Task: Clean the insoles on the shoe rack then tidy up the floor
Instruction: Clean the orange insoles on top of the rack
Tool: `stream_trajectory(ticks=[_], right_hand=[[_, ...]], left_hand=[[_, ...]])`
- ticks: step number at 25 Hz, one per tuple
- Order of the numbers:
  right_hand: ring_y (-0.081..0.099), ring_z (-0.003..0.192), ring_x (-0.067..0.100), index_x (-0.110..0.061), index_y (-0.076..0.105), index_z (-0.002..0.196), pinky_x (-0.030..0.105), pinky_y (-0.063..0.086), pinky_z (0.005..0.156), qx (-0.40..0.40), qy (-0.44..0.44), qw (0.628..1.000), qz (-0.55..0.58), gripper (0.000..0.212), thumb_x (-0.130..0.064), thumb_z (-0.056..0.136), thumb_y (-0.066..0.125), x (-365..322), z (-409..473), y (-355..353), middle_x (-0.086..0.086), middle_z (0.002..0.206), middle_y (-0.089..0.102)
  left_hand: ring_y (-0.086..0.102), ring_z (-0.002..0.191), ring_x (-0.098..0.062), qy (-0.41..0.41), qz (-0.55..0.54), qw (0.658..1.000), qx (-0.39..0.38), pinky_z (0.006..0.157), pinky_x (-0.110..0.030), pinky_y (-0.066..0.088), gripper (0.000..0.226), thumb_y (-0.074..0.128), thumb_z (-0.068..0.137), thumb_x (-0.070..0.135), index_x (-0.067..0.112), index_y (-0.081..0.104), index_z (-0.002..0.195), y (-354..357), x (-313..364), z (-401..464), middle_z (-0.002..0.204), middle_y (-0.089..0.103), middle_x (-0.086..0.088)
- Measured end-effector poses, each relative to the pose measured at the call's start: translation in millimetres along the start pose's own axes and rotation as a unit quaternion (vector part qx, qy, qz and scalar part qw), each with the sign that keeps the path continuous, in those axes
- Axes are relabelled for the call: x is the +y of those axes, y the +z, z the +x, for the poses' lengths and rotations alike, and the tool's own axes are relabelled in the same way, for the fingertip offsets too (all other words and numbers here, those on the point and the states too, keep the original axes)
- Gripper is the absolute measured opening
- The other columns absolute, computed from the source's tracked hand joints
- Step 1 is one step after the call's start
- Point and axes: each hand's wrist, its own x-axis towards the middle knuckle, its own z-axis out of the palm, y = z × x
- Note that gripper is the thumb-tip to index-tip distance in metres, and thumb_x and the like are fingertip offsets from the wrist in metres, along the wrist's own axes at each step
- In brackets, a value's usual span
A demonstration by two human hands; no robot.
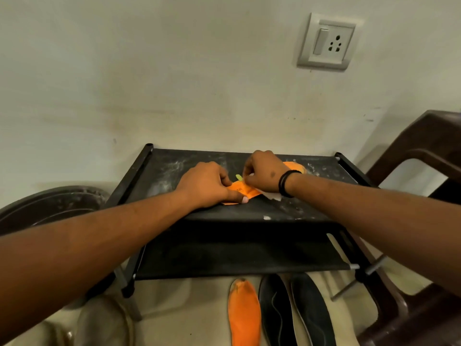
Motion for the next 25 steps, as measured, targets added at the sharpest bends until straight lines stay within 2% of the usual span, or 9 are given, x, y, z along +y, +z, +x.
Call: stream_trajectory(ticks=[2,3,7,9,16,18,20,22,25], right_hand=[[0.063,0.076,0.006,-0.011,0.078,0.085,0.016,0.048,0.068,-0.037,-0.033,0.997,0.056,0.011,-0.014,0.083,0.068,-4,-12,5,-0.001,0.088,0.074],[0.063,0.078,0.006,-0.012,0.078,0.085,0.016,0.046,0.068,-0.034,-0.036,0.997,0.061,0.010,-0.015,0.083,0.069,-2,-14,6,-0.003,0.088,0.074],[0.065,0.092,0.021,-0.017,0.073,0.092,0.034,0.055,0.080,0.031,0.018,0.999,-0.023,0.012,-0.020,0.085,0.064,9,-1,6,0.003,0.099,0.072],[0.065,0.095,0.024,-0.016,0.071,0.099,0.038,0.056,0.082,0.055,0.034,0.998,-0.026,0.018,-0.018,0.084,0.062,8,-1,10,0.005,0.103,0.071],[0.064,0.099,0.018,-0.013,0.076,0.103,0.026,0.048,0.081,-0.015,-0.029,0.998,0.060,0.023,-0.010,0.086,0.061,5,-27,8,0.004,0.109,0.072],[0.062,0.105,0.022,-0.018,0.076,0.104,0.033,0.050,0.087,0.011,-0.055,0.998,-0.013,0.023,-0.013,0.087,0.061,9,-25,9,0.003,0.111,0.070],[0.060,0.106,0.026,-0.019,0.077,0.103,0.035,0.050,0.087,0.053,-0.029,0.996,-0.064,0.024,-0.013,0.088,0.059,15,-17,9,0.005,0.113,0.068],[0.061,0.104,0.026,-0.014,0.077,0.103,0.029,0.048,0.083,0.069,-0.010,0.996,-0.048,0.023,-0.010,0.089,0.059,15,-12,9,0.008,0.112,0.067],[0.062,0.098,0.021,-0.012,0.078,0.096,0.027,0.047,0.081,0.037,-0.053,0.998,-0.018,0.021,-0.006,0.088,0.060,3,-14,13,0.006,0.107,0.068]], left_hand=[[0.067,0.072,-0.005,0.000,0.002,1.000,0.002,0.069,-0.037,0.060,0.058,0.079,0.052,0.076,0.029,0.078,0.086,-1,-2,-2,0.076,0.072,0.013],[0.067,0.071,-0.005,0.000,0.002,1.000,0.002,0.069,-0.037,0.060,0.060,0.077,0.051,0.078,0.029,0.079,0.087,-1,-1,-2,0.075,0.072,0.013],[0.066,0.073,-0.003,0.000,0.002,1.000,-0.003,0.069,-0.034,0.058,0.057,0.079,0.057,0.075,0.028,0.079,0.089,0,1,-2,0.078,0.071,0.015],[0.066,0.074,-0.005,0.001,0.002,1.000,-0.005,0.070,-0.036,0.059,0.059,0.077,0.054,0.077,0.028,0.079,0.087,-1,0,-3,0.078,0.072,0.015],[0.067,0.072,-0.006,0.003,0.007,1.000,-0.005,0.071,-0.038,0.060,0.054,0.080,0.058,0.073,0.027,0.079,0.087,-2,1,-3,0.078,0.072,0.013],[0.067,0.074,-0.006,0.003,0.007,1.000,-0.006,0.074,-0.040,0.060,0.055,0.080,0.058,0.073,0.027,0.079,0.088,-3,2,-4,0.080,0.074,0.012],[0.067,0.075,-0.006,0.003,0.006,1.000,-0.008,0.075,-0.041,0.060,0.054,0.080,0.059,0.072,0.026,0.080,0.089,-3,3,-5,0.082,0.074,0.012],[0.067,0.076,-0.006,0.009,0.006,1.000,-0.008,0.075,-0.041,0.060,0.054,0.080,0.060,0.072,0.026,0.080,0.088,-3,3,-5,0.082,0.073,0.013],[0.067,0.076,-0.005,0.011,0.006,1.000,-0.004,0.075,-0.041,0.059,0.056,0.079,0.058,0.073,0.027,0.080,0.088,-4,-1,-5,0.082,0.073,0.013]])
